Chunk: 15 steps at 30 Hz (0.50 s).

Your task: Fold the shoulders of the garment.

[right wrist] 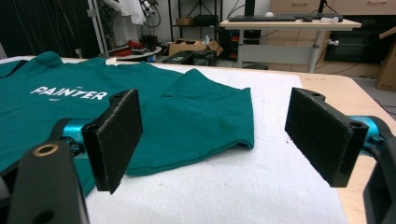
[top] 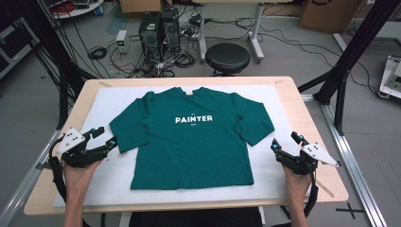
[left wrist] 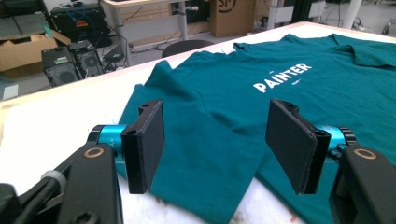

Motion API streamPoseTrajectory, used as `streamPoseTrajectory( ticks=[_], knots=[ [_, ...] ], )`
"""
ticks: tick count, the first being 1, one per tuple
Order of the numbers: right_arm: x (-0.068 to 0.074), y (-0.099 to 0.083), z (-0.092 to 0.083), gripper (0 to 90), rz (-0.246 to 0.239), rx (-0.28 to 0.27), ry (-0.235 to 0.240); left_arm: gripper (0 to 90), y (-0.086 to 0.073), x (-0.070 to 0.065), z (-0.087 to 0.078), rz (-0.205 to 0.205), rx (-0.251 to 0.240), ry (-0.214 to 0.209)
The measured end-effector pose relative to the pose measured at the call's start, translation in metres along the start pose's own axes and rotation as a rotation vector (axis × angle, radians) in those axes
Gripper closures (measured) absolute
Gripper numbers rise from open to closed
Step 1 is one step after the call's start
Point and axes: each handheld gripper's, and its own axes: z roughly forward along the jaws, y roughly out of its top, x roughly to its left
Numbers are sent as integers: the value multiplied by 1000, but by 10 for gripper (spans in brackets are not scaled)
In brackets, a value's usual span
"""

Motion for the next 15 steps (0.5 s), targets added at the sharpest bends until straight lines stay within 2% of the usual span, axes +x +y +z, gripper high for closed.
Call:
streamPoseTrajectory(
  ticks=[2,4,8,10,13,14,15],
  knots=[
    [0,0,0,194,-1,0,0,385,4,0,1,6,11,-1],
    [0,0,0,194,1,2,0,439,10,2,5,6,33,-33],
    [0,0,0,194,1,1,-2,458,17,4,13,22,93,-38],
    [1,0,0,194,3,1,-2,458,18,4,19,13,130,-44],
    [1,0,0,194,-2,0,-3,459,16,3,23,7,151,-45],
    [1,0,0,194,-1,5,-1,464,14,1,26,2,185,-55],
    [1,0,0,194,0,5,-1,471,14,1,26,2,185,-55]
  ],
)
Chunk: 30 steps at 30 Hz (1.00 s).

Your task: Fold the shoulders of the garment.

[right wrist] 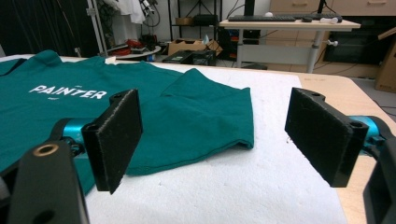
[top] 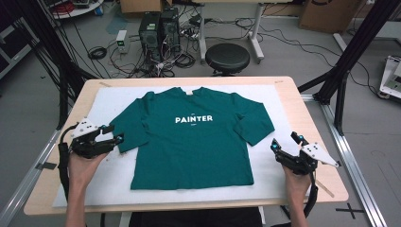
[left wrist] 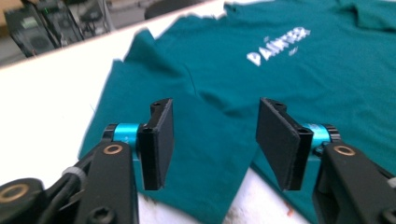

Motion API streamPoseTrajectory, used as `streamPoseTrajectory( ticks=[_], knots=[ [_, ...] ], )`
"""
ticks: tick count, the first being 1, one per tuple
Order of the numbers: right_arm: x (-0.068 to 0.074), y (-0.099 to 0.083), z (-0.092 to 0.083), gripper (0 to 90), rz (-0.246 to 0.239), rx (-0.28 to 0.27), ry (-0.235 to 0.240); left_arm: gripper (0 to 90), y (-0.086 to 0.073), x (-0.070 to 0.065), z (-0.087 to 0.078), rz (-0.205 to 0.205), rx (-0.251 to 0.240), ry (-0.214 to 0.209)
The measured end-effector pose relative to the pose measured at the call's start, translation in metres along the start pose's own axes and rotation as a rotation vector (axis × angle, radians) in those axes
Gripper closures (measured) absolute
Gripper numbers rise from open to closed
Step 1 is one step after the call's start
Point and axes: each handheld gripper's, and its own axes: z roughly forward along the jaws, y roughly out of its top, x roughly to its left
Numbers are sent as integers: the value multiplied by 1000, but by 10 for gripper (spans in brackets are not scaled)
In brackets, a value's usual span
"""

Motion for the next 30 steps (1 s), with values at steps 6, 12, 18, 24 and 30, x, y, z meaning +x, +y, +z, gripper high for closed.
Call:
streamPoseTrajectory(
  ticks=[6,12,18,24,30],
  knots=[
    [0,0,0,194,-9,-3,-1,506,-7,-5,11,-11,79,-39],
    [0,0,0,194,-8,-4,-3,542,-11,-8,23,18,162,-45],
    [0,0,0,194,-9,-2,-6,603,-18,-12,37,44,223,-41],
    [0,0,1,194,-8,2,-12,616,-26,-12,49,32,272,-64],
    [1,0,1,194,-8,3,-15,616,-28,-12,53,19,279,-62]
  ],
)
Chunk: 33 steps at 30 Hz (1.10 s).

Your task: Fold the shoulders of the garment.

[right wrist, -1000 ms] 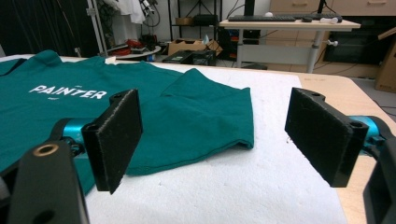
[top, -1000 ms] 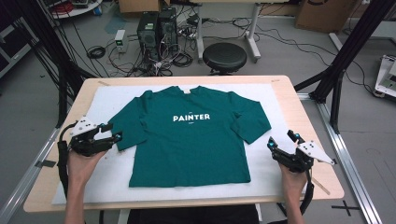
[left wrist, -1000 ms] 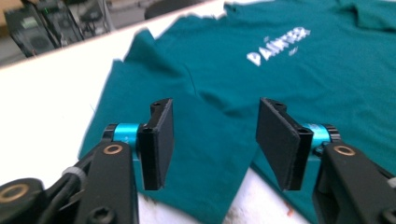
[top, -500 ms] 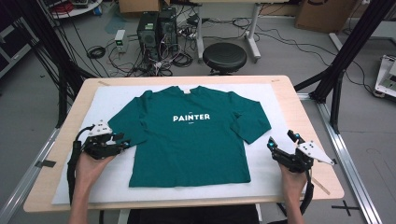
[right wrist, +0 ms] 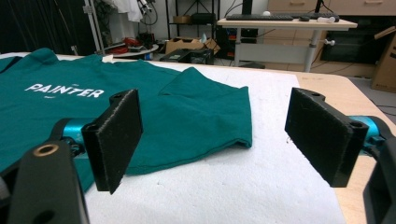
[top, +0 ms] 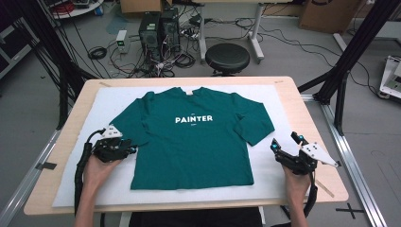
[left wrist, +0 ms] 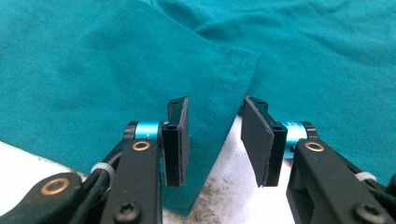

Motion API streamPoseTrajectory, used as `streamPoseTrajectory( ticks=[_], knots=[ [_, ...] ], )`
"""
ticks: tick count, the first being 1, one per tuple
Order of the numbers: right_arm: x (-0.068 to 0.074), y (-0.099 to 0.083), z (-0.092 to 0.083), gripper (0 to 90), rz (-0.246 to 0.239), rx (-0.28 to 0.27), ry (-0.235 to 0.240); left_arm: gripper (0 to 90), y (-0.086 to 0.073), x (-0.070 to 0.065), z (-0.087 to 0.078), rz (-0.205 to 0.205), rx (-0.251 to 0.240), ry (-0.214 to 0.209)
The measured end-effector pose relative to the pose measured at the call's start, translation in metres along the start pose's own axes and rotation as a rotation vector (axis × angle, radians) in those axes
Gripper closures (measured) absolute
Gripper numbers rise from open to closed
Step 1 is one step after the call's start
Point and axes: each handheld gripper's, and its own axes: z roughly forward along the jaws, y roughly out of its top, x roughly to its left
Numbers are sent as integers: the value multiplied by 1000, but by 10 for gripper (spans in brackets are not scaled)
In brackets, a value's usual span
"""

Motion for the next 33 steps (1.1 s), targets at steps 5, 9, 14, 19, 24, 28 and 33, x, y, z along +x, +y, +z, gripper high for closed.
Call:
streamPoseTrajectory(
  ticks=[5,9,14,19,24,28,33],
  knots=[
    [1,0,0,194,-4,7,0,616,-1,0,4,-4,-1,7],
    [0,0,1,194,-6,9,-1,653,-2,0,4,-15,-7,24],
    [1,1,1,194,-9,11,-8,691,-2,-3,6,-5,-19,62],
    [1,1,1,194,-15,12,-11,806,-2,-7,7,28,-21,91],
    [1,1,2,194,-14,15,-11,860,-2,-7,7,8,-28,97],
    [1,1,2,194,-14,15,-13,863,-3,-4,5,-38,-55,68],
    [1,1,2,194,-13,18,-15,865,3,-4,-6,-84,-133,14]
  ],
)
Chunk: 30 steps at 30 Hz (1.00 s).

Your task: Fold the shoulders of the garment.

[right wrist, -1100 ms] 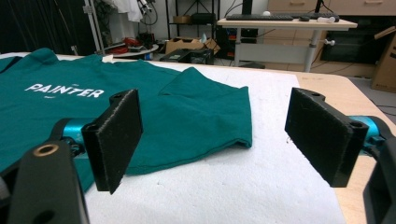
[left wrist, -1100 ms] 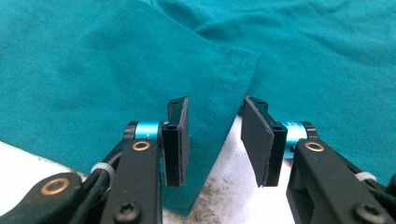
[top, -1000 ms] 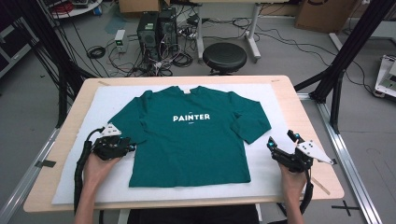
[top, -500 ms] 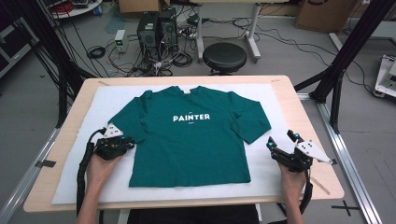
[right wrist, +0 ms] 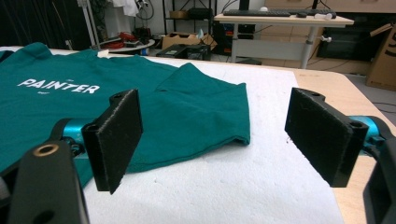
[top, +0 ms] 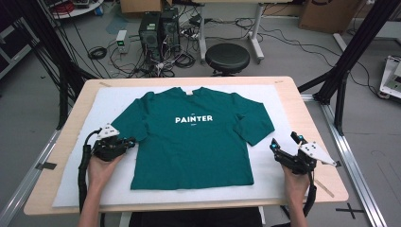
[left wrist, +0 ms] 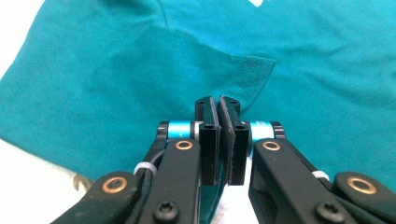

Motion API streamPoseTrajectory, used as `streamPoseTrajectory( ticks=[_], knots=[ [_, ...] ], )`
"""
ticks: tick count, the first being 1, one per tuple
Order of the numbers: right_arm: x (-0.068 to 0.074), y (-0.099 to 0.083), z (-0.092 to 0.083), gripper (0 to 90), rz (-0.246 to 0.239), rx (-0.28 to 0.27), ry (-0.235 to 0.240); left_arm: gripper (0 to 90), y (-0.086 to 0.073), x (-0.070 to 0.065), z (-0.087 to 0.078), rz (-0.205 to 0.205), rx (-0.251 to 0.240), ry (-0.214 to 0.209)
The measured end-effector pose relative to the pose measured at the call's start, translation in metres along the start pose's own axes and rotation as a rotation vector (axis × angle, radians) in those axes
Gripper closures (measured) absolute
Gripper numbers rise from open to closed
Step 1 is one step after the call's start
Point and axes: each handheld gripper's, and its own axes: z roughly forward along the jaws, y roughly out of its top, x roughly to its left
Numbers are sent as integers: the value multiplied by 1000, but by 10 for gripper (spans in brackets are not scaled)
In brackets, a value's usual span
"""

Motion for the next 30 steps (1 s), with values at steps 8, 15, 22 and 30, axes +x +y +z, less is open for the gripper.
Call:
streamPoseTrajectory(
  ticks=[8,15,22,30],
  knots=[
    [1,0,0,195,4,6,-3,865,12,-3,-4,-41,-41,-30],
    [1,0,0,195,-7,7,-6,865,37,-16,-1,-36,-97,-36],
    [2,0,0,195,-12,3,-15,865,61,-35,20,-30,-111,-45],
    [2,0,1,195,-19,6,-18,865,74,-57,49,-37,-81,-88]
  ],
)
